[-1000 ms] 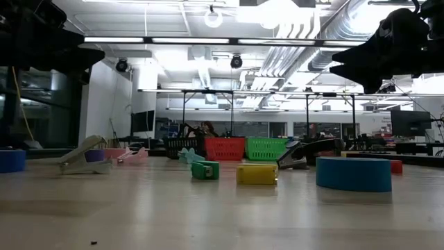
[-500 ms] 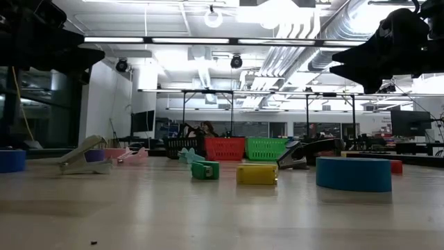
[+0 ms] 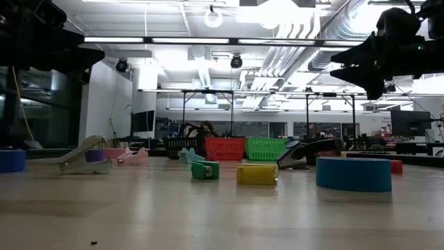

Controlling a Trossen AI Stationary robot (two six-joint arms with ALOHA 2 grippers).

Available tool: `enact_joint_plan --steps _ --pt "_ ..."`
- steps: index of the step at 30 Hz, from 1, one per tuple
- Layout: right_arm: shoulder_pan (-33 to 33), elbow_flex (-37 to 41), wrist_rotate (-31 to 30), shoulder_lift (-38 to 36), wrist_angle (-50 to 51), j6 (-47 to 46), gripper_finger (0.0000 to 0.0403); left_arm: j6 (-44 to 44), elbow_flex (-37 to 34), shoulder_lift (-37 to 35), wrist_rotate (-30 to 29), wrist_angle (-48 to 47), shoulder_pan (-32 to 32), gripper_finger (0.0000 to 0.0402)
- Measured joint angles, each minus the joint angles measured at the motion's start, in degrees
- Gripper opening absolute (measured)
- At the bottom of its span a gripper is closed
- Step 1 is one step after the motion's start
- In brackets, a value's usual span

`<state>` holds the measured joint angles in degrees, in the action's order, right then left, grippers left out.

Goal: Pick and place Stapler, Stapler remover, tape
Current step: Put the large black stapler into the red bin

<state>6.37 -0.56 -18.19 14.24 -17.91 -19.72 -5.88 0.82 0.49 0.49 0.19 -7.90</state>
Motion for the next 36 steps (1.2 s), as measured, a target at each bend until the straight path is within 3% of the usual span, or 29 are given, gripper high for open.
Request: enact_joint_plan --steps 7,14,19,25,29,36 --pt "-0.02 -6.62 -10.07 3.84 10.08 -0.07 0.0204 0.0 0.0 0.0 -0.01 0.0 0.0 0.0211" --pt "-0.02 -13.36 -18.83 13.69 20.86 -10.1 0.0204 -0.01 0.0 0.0 0.0 -0.01 0.0 0.0211" --pt "-0.02 -16.23 -19.02 21.65 23.44 -17.87 0.0204 -0.01 0.0 0.0 -0.02 0.0 0.0 0.0211" --pt "0.0 -20.72 -15.72 32.21 24.23 -19.4 0.0204 -0.01 0.0 0.0 0.0 0.0 0.0 0.0211" --pt "-0.02 -25.39 -13.75 39.39 28.77 -20.45 0.0204 0.01 0.0 0.0 -0.02 0.0 0.0 0.0211" --pt "0.16 -34.25 -16.0 51.11 39.02 -25.04 0.0204 0.01 0.0 -0.01 -0.01 0.0 0.0 0.0211"
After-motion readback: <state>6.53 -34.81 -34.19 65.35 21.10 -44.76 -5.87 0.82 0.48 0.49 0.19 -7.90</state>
